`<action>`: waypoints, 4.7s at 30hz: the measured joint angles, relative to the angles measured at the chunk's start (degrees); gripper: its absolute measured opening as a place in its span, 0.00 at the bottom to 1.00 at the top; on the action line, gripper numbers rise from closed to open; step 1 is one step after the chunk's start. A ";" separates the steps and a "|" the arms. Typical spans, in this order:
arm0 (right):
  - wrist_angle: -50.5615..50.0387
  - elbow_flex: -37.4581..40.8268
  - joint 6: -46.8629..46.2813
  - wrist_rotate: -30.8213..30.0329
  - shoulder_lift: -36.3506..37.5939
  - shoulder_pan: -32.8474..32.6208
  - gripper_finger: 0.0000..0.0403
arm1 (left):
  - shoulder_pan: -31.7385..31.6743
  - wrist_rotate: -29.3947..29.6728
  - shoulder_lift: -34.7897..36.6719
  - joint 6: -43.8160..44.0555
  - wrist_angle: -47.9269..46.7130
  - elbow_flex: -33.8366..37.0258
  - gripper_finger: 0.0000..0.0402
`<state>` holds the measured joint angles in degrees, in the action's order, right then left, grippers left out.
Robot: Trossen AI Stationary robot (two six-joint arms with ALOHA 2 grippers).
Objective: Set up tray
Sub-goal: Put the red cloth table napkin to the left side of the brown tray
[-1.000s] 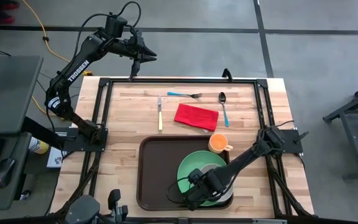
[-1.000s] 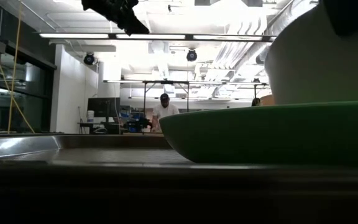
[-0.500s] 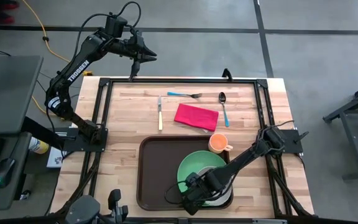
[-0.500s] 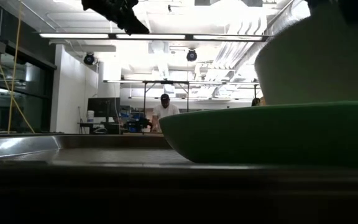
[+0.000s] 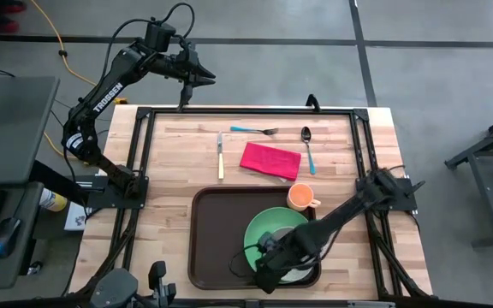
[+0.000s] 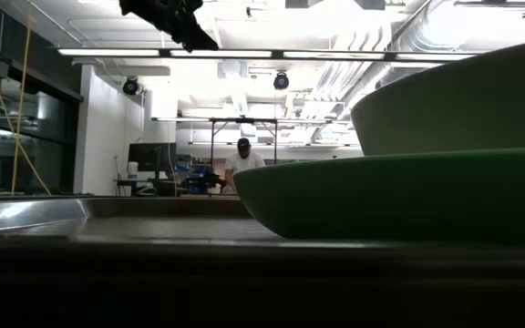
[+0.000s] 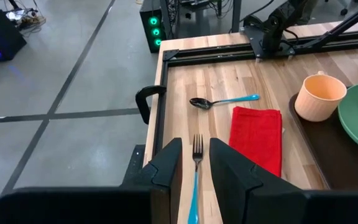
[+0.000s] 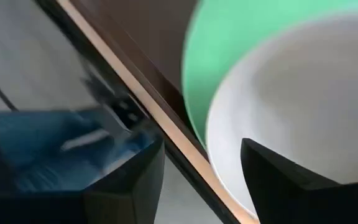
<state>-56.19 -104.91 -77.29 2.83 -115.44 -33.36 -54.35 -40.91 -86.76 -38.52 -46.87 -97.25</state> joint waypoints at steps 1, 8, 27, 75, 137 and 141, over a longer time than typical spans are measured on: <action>0.03 -0.01 0.27 -2.09 1.52 -0.01 0.47 | 0.00 0.00 0.00 0.02 0.00 0.00 0.28; -0.66 -0.06 6.24 -22.18 13.65 0.93 0.44 | 0.00 0.00 0.00 0.06 -0.02 0.00 0.28; -19.44 -0.06 37.58 -26.60 27.83 26.95 0.42 | 0.00 0.78 0.00 1.33 -4.06 0.00 0.28; -12.14 31.94 59.77 -12.12 51.16 59.47 0.42 | 22.12 20.56 -13.44 -18.10 5.18 14.20 0.28; -9.06 31.92 63.86 -10.81 58.10 59.45 0.42 | 22.88 23.21 -51.11 -1.92 -16.15 -24.06 0.67; -9.06 31.92 64.01 -10.80 58.08 59.45 0.42 | 22.88 23.13 -51.12 -1.99 -16.18 -24.02 0.67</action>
<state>-65.25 -72.99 -13.28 -7.97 -57.36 26.09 -31.46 -17.77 -137.88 -40.51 -63.05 -121.27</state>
